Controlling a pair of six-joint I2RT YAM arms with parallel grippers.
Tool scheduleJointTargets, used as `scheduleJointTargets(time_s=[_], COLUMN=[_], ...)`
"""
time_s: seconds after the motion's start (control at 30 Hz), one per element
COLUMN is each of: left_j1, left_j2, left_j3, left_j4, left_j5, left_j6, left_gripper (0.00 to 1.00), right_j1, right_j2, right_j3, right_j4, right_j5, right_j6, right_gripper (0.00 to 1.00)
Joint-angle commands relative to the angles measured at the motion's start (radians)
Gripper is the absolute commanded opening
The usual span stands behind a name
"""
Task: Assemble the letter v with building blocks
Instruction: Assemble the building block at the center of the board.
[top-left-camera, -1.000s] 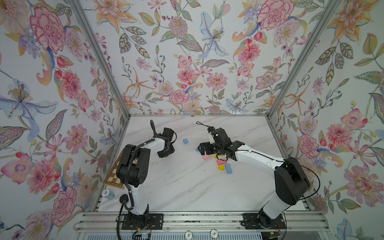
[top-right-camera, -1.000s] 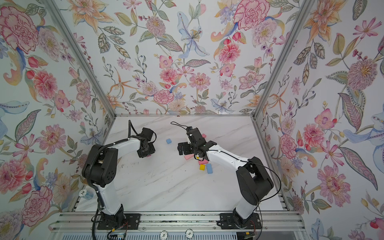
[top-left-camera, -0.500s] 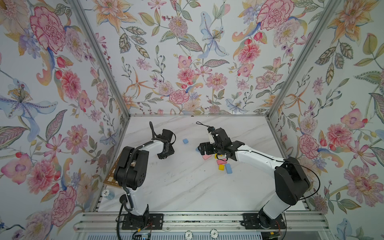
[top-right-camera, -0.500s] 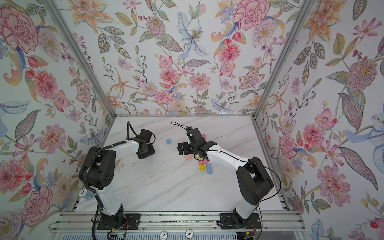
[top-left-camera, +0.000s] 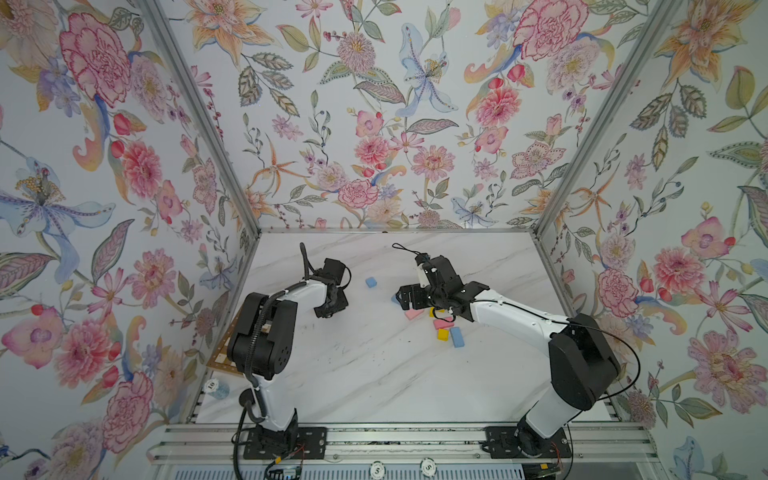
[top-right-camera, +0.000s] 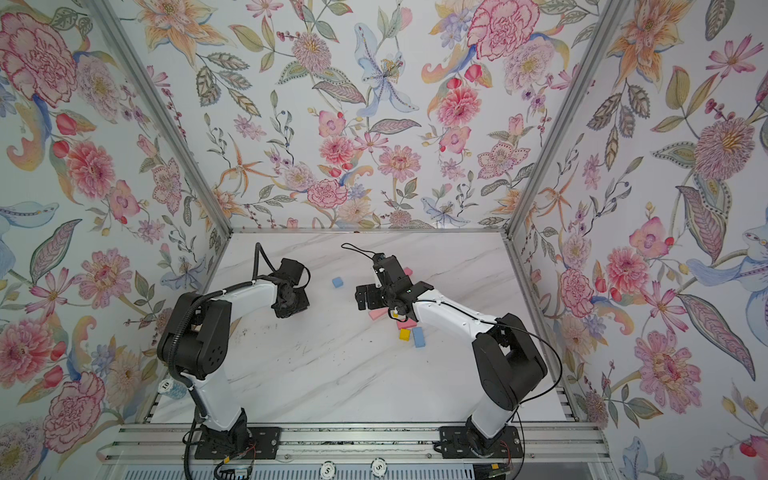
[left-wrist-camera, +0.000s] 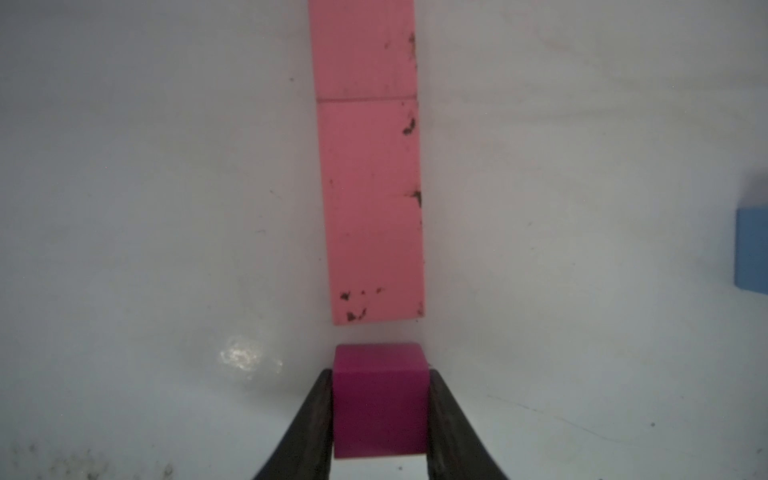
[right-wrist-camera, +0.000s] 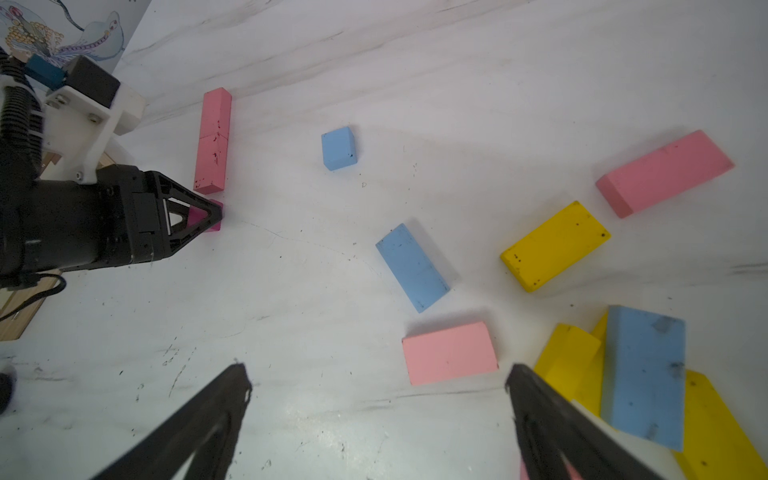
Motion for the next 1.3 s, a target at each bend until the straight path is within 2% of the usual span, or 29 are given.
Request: scheduleJointTargets(time_s=[0.0,0.5,1.27], left_j1=[0.003,0.008,0.02], left_j2=[0.025,0.05,0.068], left_j3=[-0.015,0.036,0.059], left_j4=[-0.064,-0.087,-0.083], left_j5=[0.001,-0.043,-0.039], left_j6=[0.015,0.009,-0.002], left_gripper=[0.35,0.34,0.35], right_j1=[0.0,-0.003,-0.008], right_j2=[0.008,0.005,0.007], right_j3=[0.018,0.012,0.0], right_j4=[0.008,0.009,0.02], right_j5=[0.015,0.012,0.008], right_j6=[0.011,0.011,0.014], right_gripper=[0.99,0.99,0.99])
